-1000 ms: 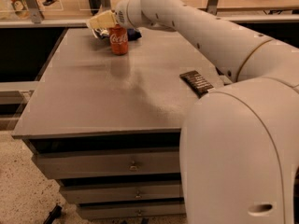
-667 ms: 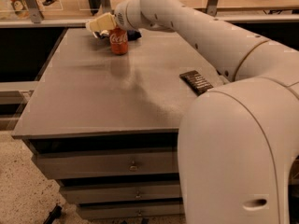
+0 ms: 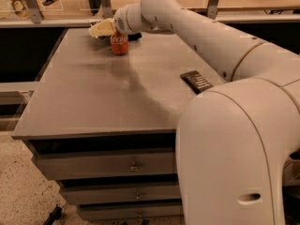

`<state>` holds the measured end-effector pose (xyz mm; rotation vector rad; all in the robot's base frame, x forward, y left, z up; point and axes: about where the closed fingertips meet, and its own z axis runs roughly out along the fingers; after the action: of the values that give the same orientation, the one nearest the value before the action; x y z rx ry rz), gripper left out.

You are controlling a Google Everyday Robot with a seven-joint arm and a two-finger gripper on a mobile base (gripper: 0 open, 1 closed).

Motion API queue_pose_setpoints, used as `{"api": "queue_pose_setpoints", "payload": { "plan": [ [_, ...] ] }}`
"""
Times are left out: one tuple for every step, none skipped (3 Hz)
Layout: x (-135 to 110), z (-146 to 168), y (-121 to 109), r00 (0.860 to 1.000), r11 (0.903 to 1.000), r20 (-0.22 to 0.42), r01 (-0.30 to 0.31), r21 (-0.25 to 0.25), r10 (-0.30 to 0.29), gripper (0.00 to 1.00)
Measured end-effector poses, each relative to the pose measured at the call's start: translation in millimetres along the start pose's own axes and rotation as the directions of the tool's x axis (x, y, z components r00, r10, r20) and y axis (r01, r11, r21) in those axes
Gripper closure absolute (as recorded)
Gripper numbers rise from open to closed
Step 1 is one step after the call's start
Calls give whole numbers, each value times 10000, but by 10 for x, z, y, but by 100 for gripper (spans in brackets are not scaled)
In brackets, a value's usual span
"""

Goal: Move blue plastic bottle near blue chip bag

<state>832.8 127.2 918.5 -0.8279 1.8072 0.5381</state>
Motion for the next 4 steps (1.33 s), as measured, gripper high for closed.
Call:
{"api": "queue_pose_setpoints", "payload": {
  "plan": [
    [68,18,25,9999,9998,-168,4,-190,-7,41],
    [93,26,38,9998,9994,-211,21,-334,-28,64],
    [69,13,67,9999,9985,-83,120,-528,-125,87],
    [-7,-67,142,9994,9963,252,265,-813,-245,100]
  ]
}}
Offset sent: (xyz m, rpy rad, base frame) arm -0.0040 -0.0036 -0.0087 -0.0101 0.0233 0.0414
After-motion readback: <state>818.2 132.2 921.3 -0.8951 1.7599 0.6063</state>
